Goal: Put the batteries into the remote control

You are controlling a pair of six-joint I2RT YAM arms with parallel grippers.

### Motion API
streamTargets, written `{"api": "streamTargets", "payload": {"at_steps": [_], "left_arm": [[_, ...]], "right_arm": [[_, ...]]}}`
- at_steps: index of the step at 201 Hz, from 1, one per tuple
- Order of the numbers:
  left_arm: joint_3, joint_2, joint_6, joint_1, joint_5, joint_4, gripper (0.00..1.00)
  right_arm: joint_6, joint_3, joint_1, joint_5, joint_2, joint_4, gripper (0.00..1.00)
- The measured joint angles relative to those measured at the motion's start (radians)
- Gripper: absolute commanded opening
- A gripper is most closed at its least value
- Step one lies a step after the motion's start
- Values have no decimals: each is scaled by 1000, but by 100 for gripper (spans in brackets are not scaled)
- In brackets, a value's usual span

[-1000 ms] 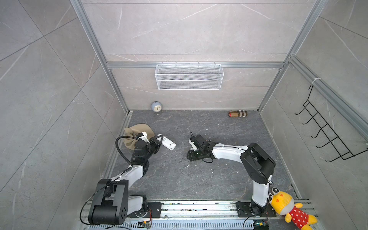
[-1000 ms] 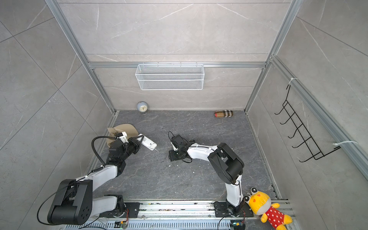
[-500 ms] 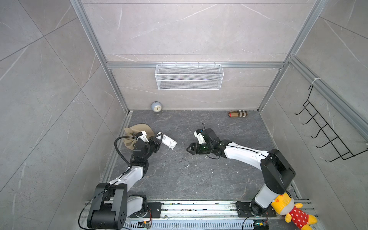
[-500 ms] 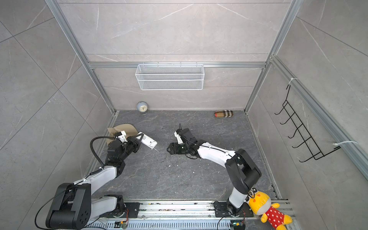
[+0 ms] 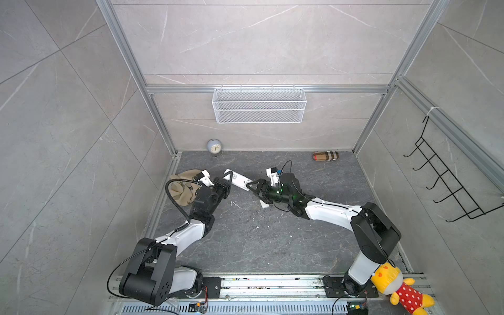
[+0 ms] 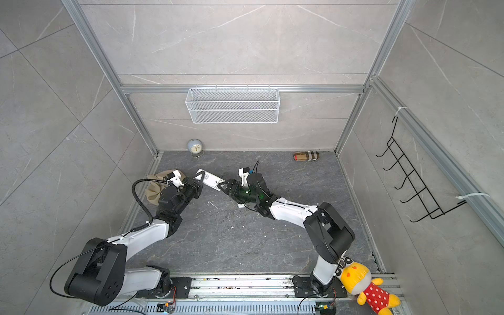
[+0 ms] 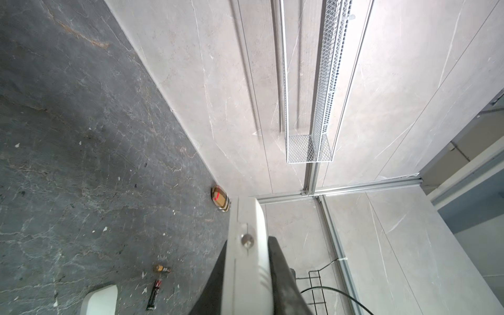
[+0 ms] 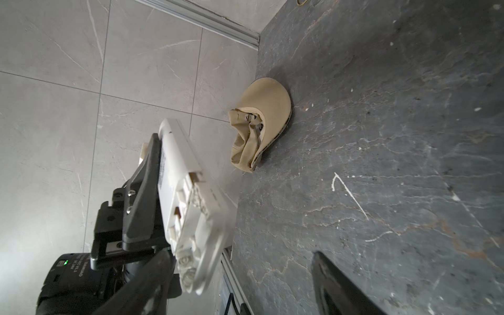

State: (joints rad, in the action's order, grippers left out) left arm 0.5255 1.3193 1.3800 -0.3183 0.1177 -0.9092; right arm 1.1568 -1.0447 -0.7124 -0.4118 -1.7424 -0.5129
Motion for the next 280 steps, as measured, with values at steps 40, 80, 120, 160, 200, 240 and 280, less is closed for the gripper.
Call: {"api": "streamTargets", "payload": {"at_steps": [40, 80, 120, 160, 200, 240, 280], "left_arm": [[0, 37, 34, -60, -77, -43, 1], [0, 100, 86, -76, -112, -108, 2], [0, 119, 117, -79, -120, -150, 4], [0, 87, 119, -81, -134, -136, 4], [0, 80, 124, -81, -134, -133, 5], [0, 80, 136, -81, -133, -141, 8], [-1, 74, 134, -81, -124, -108, 64]], "right_arm": [[79, -35, -19, 14, -33, -122, 67], [138, -55, -23, 30, -103, -194, 53], [153, -92, -23, 39, -120, -195, 50], [153, -108, -23, 48, -135, -196, 47], [153, -134, -22, 56, -152, -199, 41], [150, -162, -22, 61, -165, -198, 28], [147, -169, -19, 50, -165, -191, 20]]}}
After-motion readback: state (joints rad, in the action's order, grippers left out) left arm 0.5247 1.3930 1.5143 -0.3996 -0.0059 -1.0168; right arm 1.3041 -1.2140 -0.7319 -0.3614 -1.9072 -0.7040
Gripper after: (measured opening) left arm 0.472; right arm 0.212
